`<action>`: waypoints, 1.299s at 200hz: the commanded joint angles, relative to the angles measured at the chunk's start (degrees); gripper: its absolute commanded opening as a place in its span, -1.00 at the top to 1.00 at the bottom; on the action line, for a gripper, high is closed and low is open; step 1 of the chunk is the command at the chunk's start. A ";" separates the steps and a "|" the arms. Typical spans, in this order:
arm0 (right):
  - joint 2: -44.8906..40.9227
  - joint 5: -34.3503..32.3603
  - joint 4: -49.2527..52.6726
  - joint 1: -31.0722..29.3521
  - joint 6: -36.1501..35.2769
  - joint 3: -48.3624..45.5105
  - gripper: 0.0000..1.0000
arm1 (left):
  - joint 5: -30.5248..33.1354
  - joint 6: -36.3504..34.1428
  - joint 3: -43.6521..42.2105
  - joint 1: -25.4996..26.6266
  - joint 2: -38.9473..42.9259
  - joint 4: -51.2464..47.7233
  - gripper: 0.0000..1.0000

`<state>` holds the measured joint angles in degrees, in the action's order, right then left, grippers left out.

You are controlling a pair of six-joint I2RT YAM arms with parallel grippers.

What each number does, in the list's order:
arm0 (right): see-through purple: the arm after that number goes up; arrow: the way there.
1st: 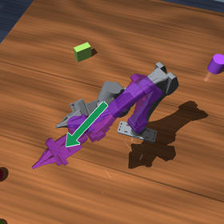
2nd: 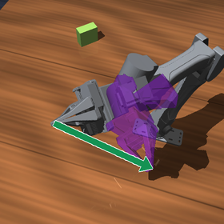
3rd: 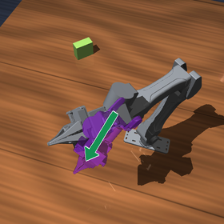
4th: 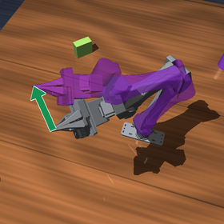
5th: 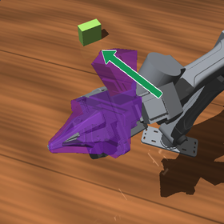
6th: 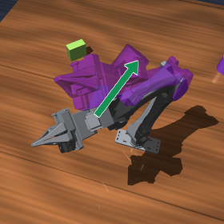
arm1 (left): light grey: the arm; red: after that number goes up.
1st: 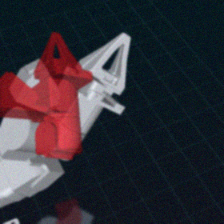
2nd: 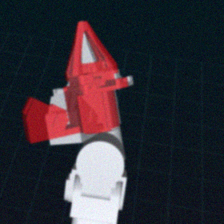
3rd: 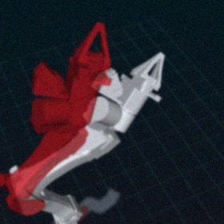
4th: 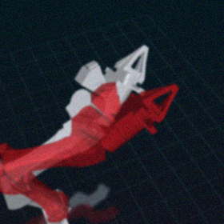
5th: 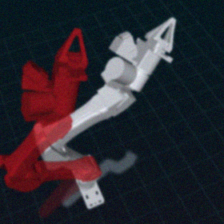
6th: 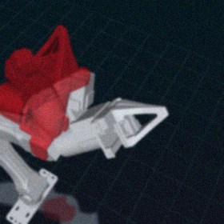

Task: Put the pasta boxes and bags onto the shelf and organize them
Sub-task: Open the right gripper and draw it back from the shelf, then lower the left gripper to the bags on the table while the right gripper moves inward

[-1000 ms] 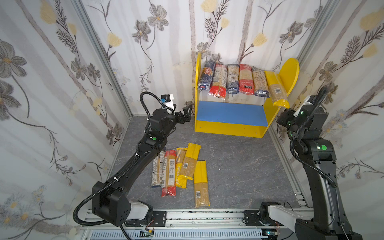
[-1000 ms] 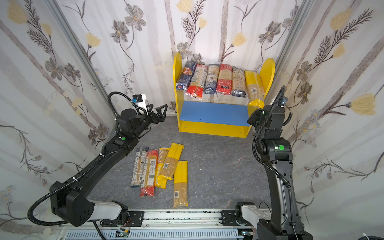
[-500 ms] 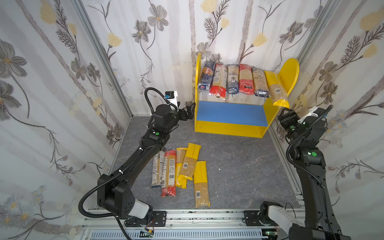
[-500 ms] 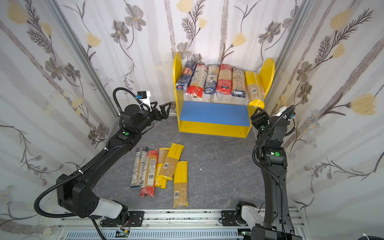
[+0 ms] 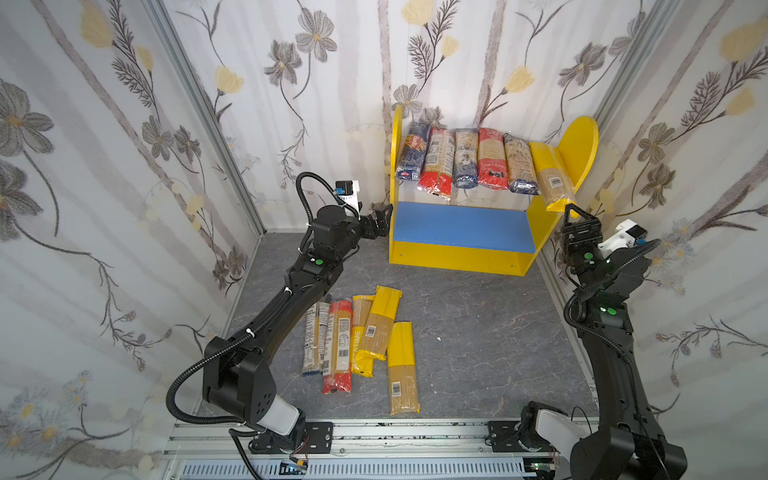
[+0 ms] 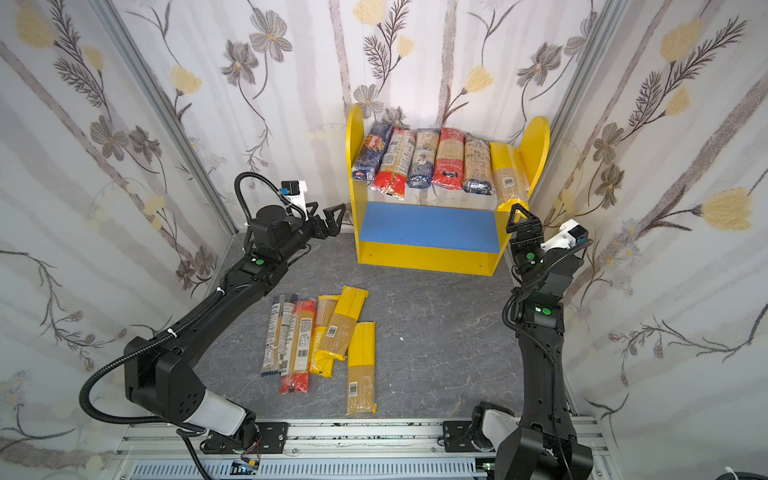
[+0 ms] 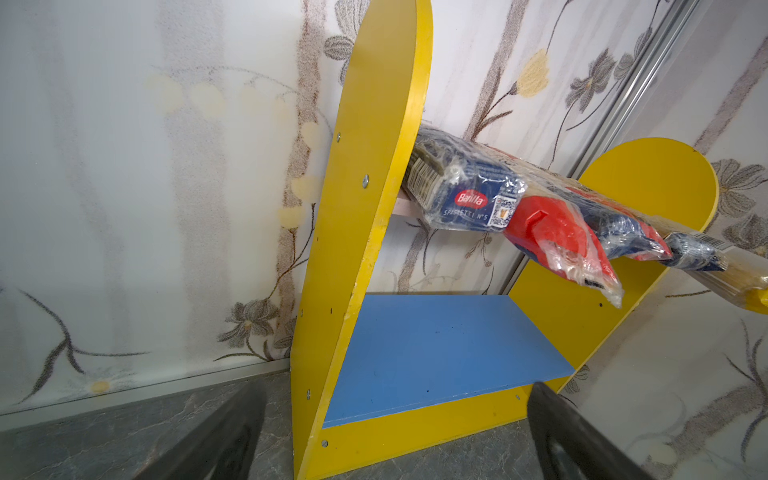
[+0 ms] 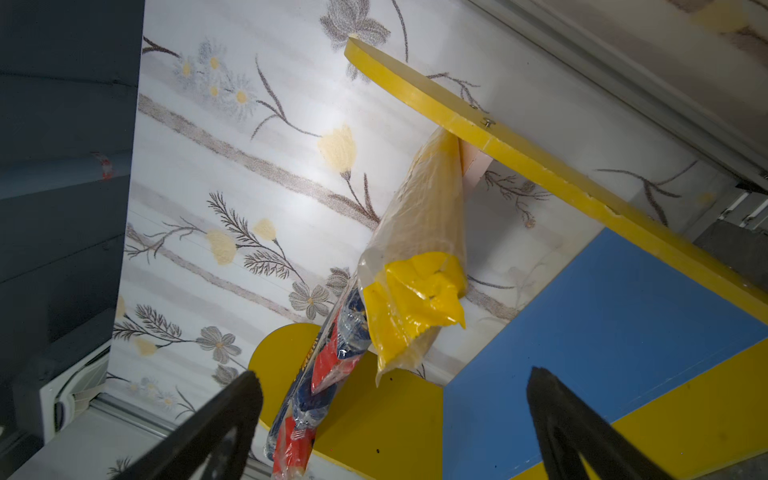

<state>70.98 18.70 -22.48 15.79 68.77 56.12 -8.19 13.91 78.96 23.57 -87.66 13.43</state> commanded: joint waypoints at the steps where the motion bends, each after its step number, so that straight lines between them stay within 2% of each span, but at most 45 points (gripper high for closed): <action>1: 1.32 2.49 -9.48 0.20 6.41 -0.30 -0.99 | -0.11 -0.20 0.76 -0.11 -0.37 1.42 -1.00; 47: 3.05 0.77 -13.45 0.20 6.68 -0.57 -0.99 | 0.25 -0.27 1.37 -0.18 -0.74 1.42 -1.00; 89: 5.23 -0.24 -16.94 0.03 6.82 -1.30 -0.83 | 0.24 -0.45 3.01 -0.24 -1.44 1.01 -1.00; 106: 6.47 -0.49 -18.76 0.03 6.76 -1.31 -0.73 | 0.32 -0.55 3.73 -0.19 -1.65 0.56 -1.00; 135: 8.59 -0.50 -20.25 -0.06 7.06 -0.91 -0.36 | 0.84 -0.57 4.44 -0.16 -1.64 -0.07 -1.00; 151: 9.54 -0.59 -21.58 -0.06 7.43 -0.99 -0.28 | 1.13 -0.64 4.71 -0.18 -1.56 -0.50 -1.00; 200: 12.41 -0.14 -25.05 -0.41 7.47 0.41 0.35 | 2.18 -0.95 4.97 -0.20 -0.86 -1.19 -0.99; 220: 13.71 -0.31 -26.20 -0.67 7.30 1.22 0.42 | 2.46 -1.25 5.28 -0.19 -0.86 -1.37 -0.99; 260: 16.74 -0.85 -27.51 -1.21 7.95 2.72 0.43 | 2.82 -1.81 6.27 -0.18 -1.30 -1.74 -0.99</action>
<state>86.32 18.92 -45.58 14.83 75.64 57.80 -6.02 13.23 84.27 23.42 -88.97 11.53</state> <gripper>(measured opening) 0.281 0.996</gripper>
